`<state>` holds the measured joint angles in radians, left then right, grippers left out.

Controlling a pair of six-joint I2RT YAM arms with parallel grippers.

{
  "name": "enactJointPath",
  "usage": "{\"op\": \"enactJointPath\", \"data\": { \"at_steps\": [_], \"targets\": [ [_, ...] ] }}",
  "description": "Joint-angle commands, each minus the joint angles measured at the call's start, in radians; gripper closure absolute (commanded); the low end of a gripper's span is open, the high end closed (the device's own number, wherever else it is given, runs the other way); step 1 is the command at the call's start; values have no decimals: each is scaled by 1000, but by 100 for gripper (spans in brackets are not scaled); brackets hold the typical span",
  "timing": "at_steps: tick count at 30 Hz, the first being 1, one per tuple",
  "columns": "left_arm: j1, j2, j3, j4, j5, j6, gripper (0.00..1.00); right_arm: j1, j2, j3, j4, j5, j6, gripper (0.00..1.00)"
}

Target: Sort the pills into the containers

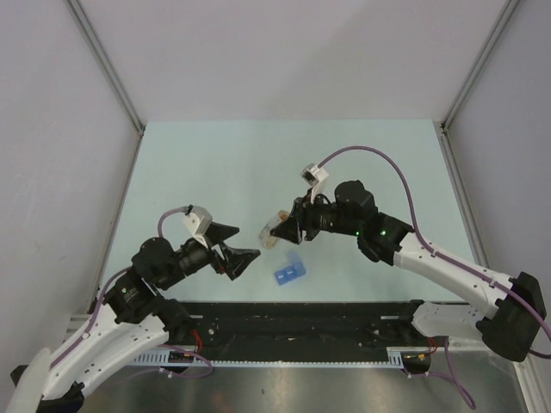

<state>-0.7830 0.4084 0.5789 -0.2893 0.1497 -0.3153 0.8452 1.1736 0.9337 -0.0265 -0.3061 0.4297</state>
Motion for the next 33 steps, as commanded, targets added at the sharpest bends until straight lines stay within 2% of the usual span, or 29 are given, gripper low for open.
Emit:
{"op": "enactJointPath", "data": {
  "at_steps": [1,5,11,17,33],
  "targets": [
    [-4,29,62,108,14,142,3,6,-32,48,-72,-272,124,100],
    [-33,96,84,136,80,160,4,8,-51,51,-44,-344,173,100],
    [-131,141,79,157,56,168,5,5,-72,51,8,-360,225,100],
    [-183,153,67,160,45,148,6,6,-71,51,17,-353,256,100],
    [-208,208,61,174,59,134,19,8,-75,51,71,-337,304,100]
  ]
}}
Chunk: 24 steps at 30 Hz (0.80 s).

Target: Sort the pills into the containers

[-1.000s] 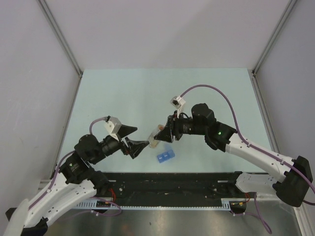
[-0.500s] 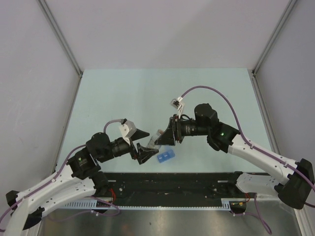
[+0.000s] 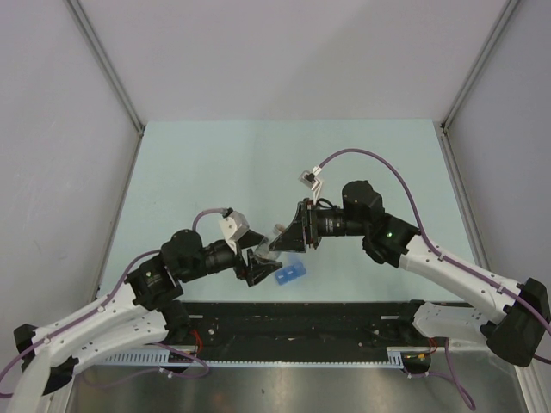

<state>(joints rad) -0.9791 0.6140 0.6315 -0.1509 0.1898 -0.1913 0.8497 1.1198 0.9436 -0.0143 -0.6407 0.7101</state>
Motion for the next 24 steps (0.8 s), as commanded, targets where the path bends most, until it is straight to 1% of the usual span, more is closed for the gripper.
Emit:
{"op": "enactJointPath", "data": {
  "at_steps": [1,2,3,5,6,11,12,13,14,15,16,17,18,19,22,24],
  "targets": [
    [-12,4,8,37,19,9,20,2,-21,41,59,-2,25,100],
    [-12,4,7,37,16,7,23,3,-18,41,57,-2,23,100],
    [-12,0,5,37,16,4,29,3,-18,41,57,-4,25,100],
    [-13,-2,4,37,13,4,36,5,-17,41,53,-5,23,100],
    [-13,-2,4,39,13,1,41,6,-15,40,51,-4,22,100],
    [-13,3,4,40,19,-8,53,14,-12,40,37,7,15,100],
    [-13,6,5,40,26,-10,59,15,-12,41,39,9,12,100],
    [-13,7,5,42,28,-11,62,22,-12,41,43,10,12,100],
    [-13,12,5,43,31,-11,73,25,-12,41,48,12,8,98],
    [-13,15,5,42,34,-17,79,28,-14,41,53,12,3,91],
    [-13,18,4,45,34,-22,86,31,-18,41,68,16,-4,70],
    [-13,20,2,47,33,-30,97,38,-24,41,70,29,-17,62],
    [-13,23,0,51,30,-46,99,41,-31,41,73,44,-21,53],
    [-13,20,-7,57,22,-56,100,43,-46,41,80,74,-26,39],
    [-13,-8,-30,65,-4,-89,100,58,-72,41,92,154,-47,27],
    [-13,-34,-44,68,-19,-115,100,63,-97,40,96,190,-47,25]
  ]
}}
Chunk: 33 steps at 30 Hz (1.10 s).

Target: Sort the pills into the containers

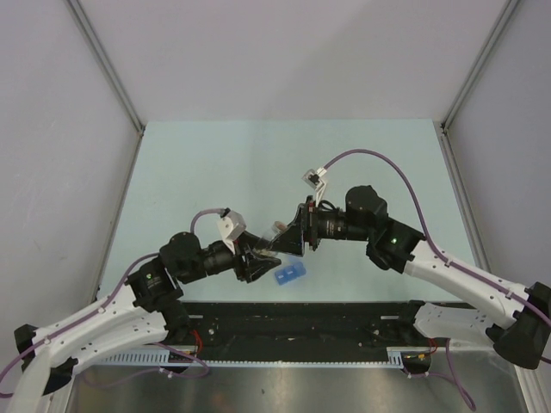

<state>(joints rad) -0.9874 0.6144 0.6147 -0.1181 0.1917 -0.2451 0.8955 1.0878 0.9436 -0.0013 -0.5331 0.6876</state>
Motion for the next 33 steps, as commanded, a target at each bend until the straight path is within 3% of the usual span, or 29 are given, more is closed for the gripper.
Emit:
{"op": "enactJointPath", "data": {
  "at_steps": [1,6,9,13,17,18,20,21,22,24,26,27,30,33],
  "targets": [
    [-5,-63,-41,37,-37,-69,100,17,-77,41,84,126,-20,25],
    [-5,-128,-70,37,-66,-109,100,40,-117,41,92,313,72,26],
    [-5,-137,-75,37,-75,-114,100,121,-141,41,83,587,110,28],
    [-5,-137,-75,34,-109,-120,100,209,-180,41,8,862,4,30],
    [-5,-198,-110,23,-185,-187,100,128,-232,40,-273,992,-6,49],
    [-5,-217,-119,21,-190,-200,99,97,-229,40,-384,955,-22,53],
    [-5,-254,-147,18,-217,-232,100,-10,-201,15,-446,827,-156,57],
    [-5,-287,-154,14,-227,-240,99,-38,-181,8,-482,647,-218,58],
    [-5,-304,-165,14,-232,-246,100,-62,-148,0,-491,565,-267,59],
    [-5,-327,-170,6,-236,-253,100,-67,-115,-20,-502,388,-417,60],
    [-5,-329,-161,-2,-239,-249,100,-56,-69,-34,-502,326,-463,61],
    [-5,-324,-147,-11,-239,-247,100,-52,-51,-31,-514,264,-483,69],
    [-5,-320,-115,-35,-247,-241,100,6,20,-37,-531,245,-470,94],
    [-5,-352,-99,-51,-287,-255,99,153,63,-84,-500,354,-459,100]
  ]
}}
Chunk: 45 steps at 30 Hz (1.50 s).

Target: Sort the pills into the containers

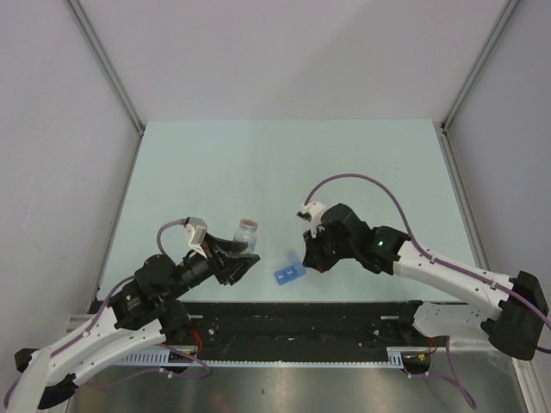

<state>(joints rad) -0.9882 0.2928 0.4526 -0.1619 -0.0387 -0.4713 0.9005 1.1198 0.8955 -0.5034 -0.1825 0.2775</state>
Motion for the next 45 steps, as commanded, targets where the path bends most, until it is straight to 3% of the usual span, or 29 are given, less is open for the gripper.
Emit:
{"op": "enactJointPath", "data": {
  "at_steps": [1,6,11,20,29,45],
  "targets": [
    [-4,-58,64,-11,-70,-41,100,188,43,-52,20,46,-28,100],
    [-4,-118,86,-53,-145,-66,100,337,130,-191,300,118,92,100],
    [-4,-136,104,-88,-168,-75,100,365,202,-290,494,253,193,100],
    [-4,-172,115,-128,-197,-73,100,356,365,-296,746,247,218,100],
    [-4,-213,110,-165,-217,-79,100,321,419,-287,746,370,249,100],
    [-4,-219,116,-186,-216,-78,100,206,604,-72,689,431,264,100]
  ]
}}
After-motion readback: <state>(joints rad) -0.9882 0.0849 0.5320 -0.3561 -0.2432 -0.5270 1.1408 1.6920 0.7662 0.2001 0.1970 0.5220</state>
